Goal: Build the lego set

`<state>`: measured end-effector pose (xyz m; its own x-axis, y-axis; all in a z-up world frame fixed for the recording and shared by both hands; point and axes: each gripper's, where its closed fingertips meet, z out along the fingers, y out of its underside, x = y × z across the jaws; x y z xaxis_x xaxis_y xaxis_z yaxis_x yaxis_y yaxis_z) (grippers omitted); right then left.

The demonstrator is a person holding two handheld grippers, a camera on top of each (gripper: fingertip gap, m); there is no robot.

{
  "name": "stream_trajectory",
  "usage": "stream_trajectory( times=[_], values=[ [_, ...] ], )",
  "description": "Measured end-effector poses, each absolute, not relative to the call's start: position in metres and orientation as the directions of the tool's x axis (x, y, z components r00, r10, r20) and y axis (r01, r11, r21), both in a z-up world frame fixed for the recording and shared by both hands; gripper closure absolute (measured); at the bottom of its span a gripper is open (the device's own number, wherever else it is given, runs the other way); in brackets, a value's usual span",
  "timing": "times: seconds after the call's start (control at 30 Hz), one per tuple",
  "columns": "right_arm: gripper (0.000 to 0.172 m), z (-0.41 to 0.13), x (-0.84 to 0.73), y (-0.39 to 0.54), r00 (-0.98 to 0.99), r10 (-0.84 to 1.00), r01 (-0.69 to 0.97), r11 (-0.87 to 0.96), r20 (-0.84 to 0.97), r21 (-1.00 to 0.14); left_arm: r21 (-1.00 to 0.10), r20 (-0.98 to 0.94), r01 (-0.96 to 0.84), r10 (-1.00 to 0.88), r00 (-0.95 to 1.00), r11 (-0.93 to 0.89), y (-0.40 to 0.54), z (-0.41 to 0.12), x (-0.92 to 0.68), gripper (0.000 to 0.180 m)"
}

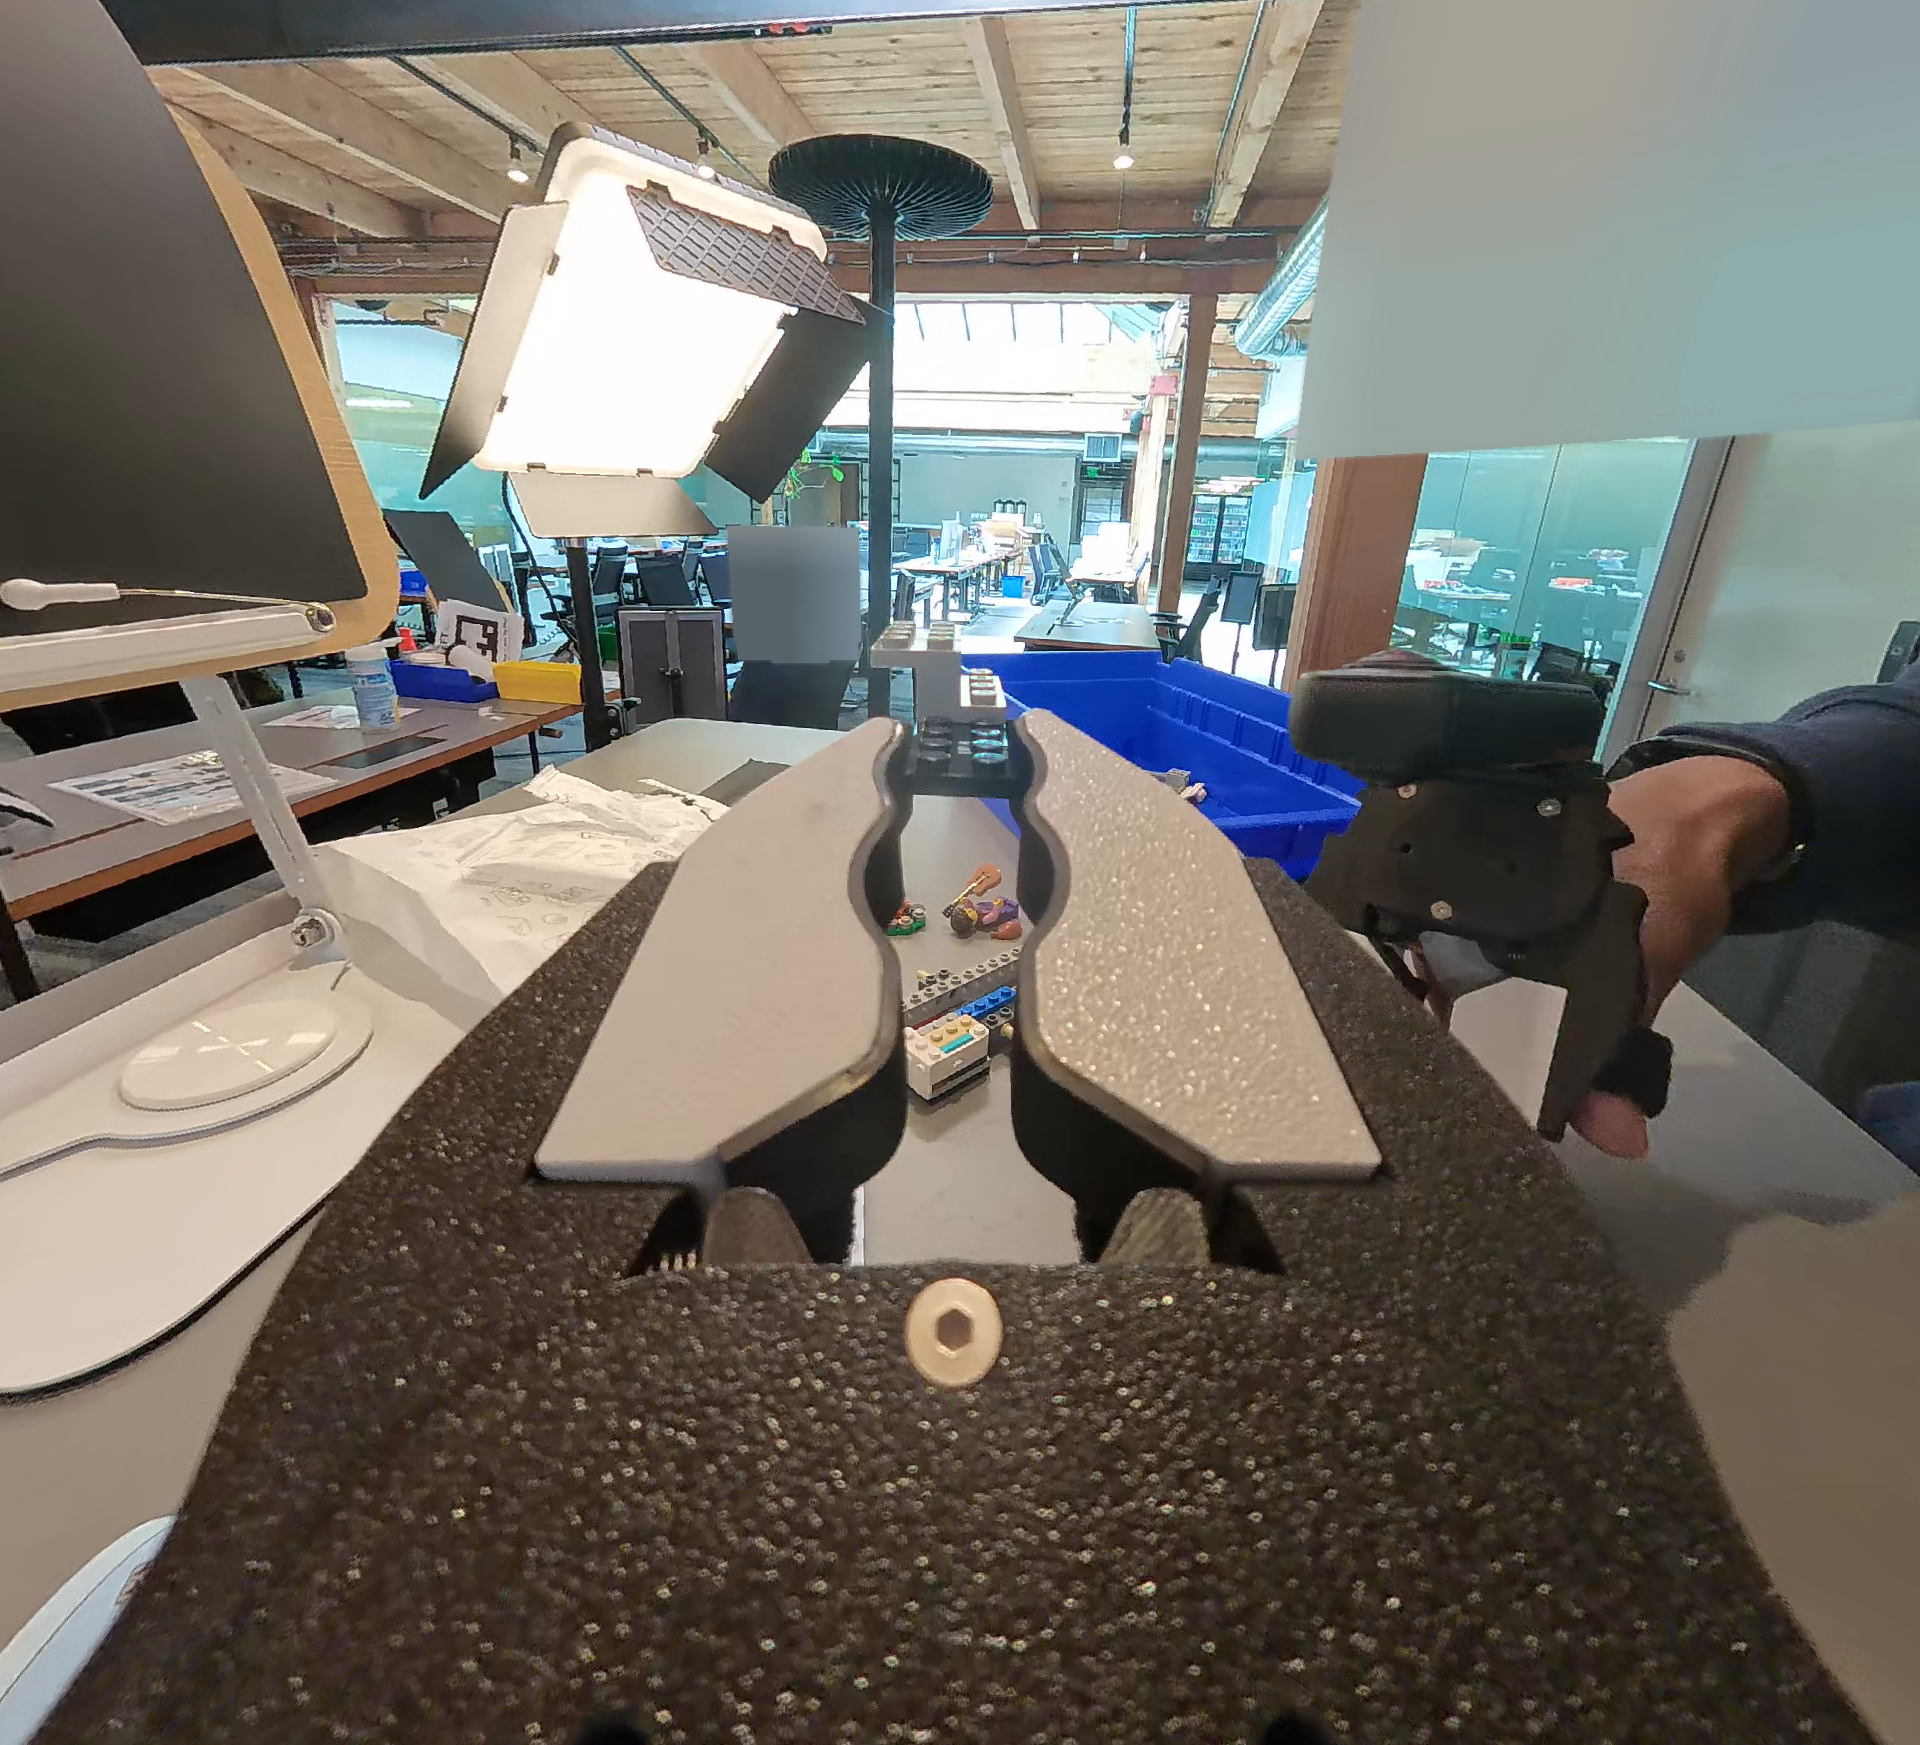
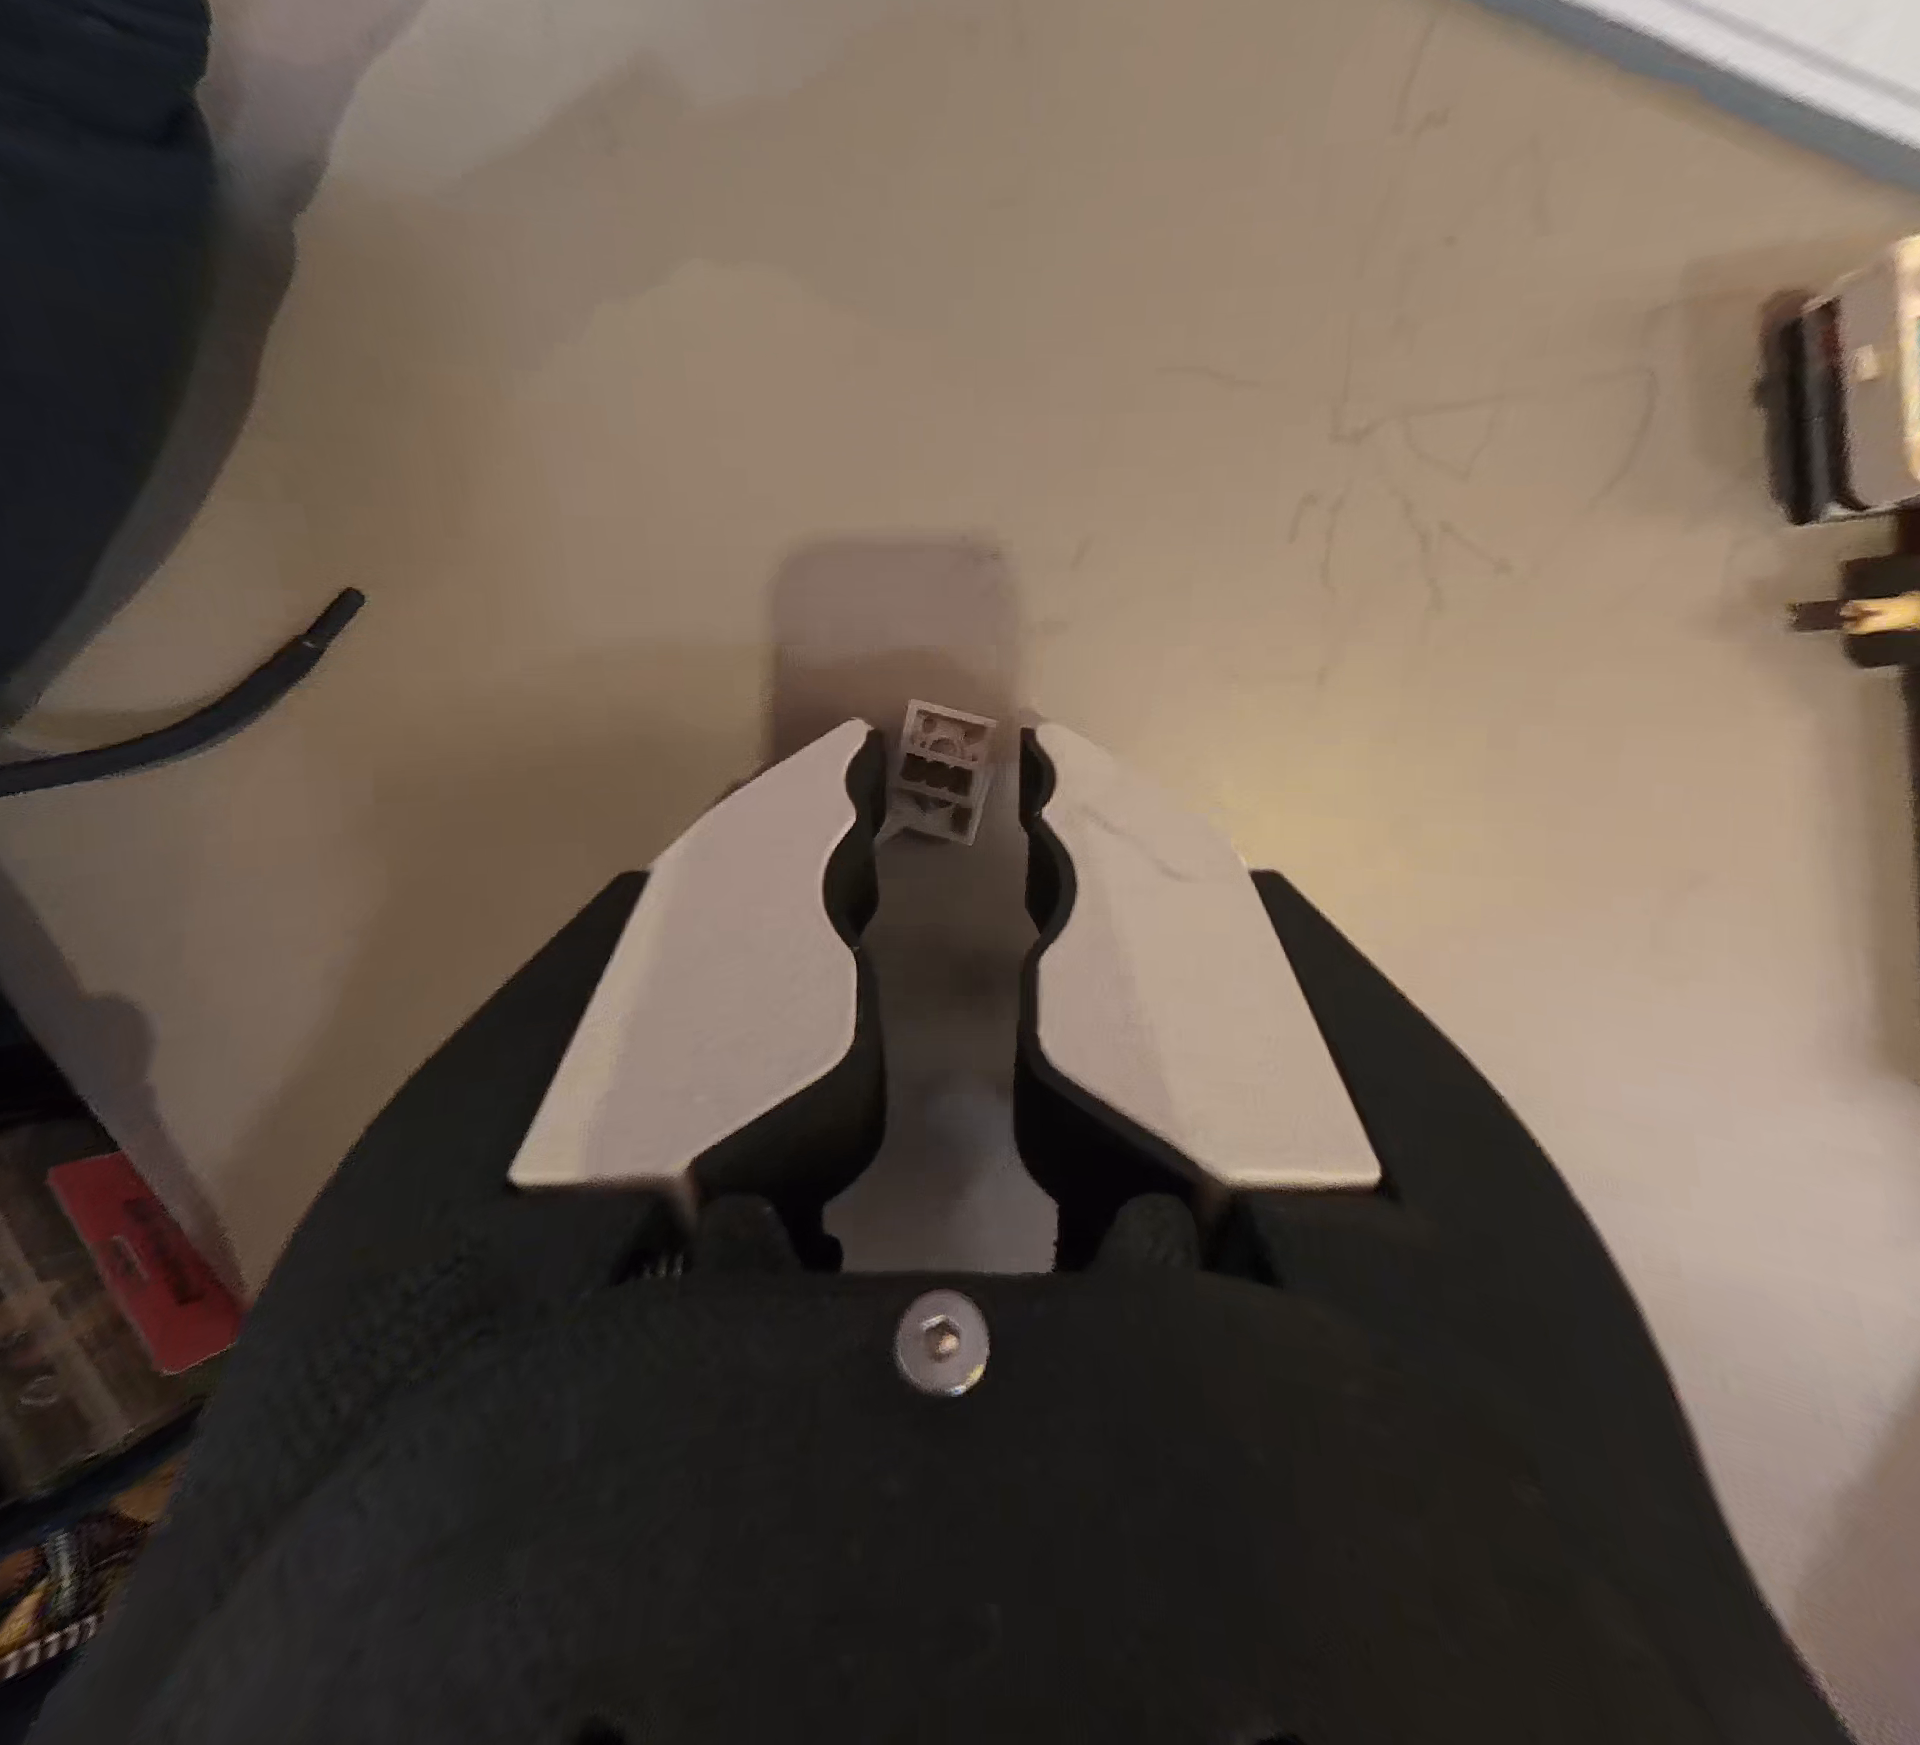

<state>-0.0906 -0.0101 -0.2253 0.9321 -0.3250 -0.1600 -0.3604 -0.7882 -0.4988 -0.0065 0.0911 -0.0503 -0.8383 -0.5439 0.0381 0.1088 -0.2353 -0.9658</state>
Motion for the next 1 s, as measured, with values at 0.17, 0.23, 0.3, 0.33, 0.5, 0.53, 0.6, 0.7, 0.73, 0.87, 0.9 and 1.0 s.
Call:
stream_trajectory(
  times=[0.17,0.23,0.3,0.33,0.5,0.53,0.6,0.7,0.73,0.87,0.9,1.0],
  values=[
    [0.155,-0.208,-0.08,0.005,0.951,-0.306,-0.273,-0.749,-0.049,-0.604,-0.965,0.043,0.105,-0.54,-0.84,-0.24,0.09,-0.051,-0.006,0.163],
    [0.154,-0.186,-0.073,0.014,0.951,-0.307,-0.201,-0.671,0.02,-0.714,-0.965,0.043,0.106,-0.541,-0.84,-0.241,0.09,-0.051,-0.006,0.164],
    [0.149,-0.17,-0.071,0.016,0.951,-0.306,-0.155,-0.607,0.05,-0.779,-0.963,0.045,0.106,-0.539,-0.841,-0.246,0.091,-0.05,-0.006,0.163],
    [0.148,-0.169,-0.071,0.014,0.949,-0.31,-0.154,-0.601,0.052,-0.785,-0.963,0.046,0.106,-0.539,-0.841,-0.247,0.091,-0.05,-0.006,0.163],
    [0.144,-0.185,-0.071,0.0,0.941,-0.338,-0.209,-0.622,0.019,-0.754,-0.963,0.048,0.104,-0.539,-0.841,-0.248,0.091,-0.05,-0.006,0.163],
    [0.144,-0.188,-0.071,0.0,0.94,-0.342,-0.221,-0.624,0.007,-0.749,-0.964,0.048,0.103,-0.539,-0.841,-0.246,0.091,-0.05,-0.006,0.163],
    [0.144,-0.193,-0.075,0.002,0.942,-0.334,-0.237,-0.631,-0.017,-0.738,-0.965,0.049,0.101,-0.541,-0.84,-0.244,0.091,-0.051,-0.006,0.163],
    [0.144,-0.201,-0.083,0.007,0.953,-0.302,-0.222,-0.673,-0.012,-0.706,-0.966,0.052,0.096,-0.544,-0.838,-0.24,0.092,-0.052,-0.006,0.163],
    [0.144,-0.204,-0.085,0.007,0.956,-0.292,-0.209,-0.69,0.002,-0.693,-0.966,0.053,0.096,-0.546,-0.836,-0.24,0.092,-0.053,-0.006,0.163],
    [0.145,-0.205,-0.091,0.009,0.961,-0.278,-0.198,-0.701,0.007,-0.685,-0.967,0.053,0.095,-0.55,-0.834,-0.237,0.094,-0.053,-0.006,0.163],
    [0.145,-0.204,-0.091,0.013,0.961,-0.276,-0.197,-0.694,0.003,-0.692,-0.967,0.054,0.094,-0.551,-0.833,-0.236,0.094,-0.053,-0.006,0.163],
    [0.144,-0.204,-0.091,0.037,0.973,-0.228,-0.144,-0.7,0.028,-0.699,-0.968,0.052,0.095,-0.556,-0.829,-0.232,0.095,-0.053,-0.006,0.163]
  ],
)
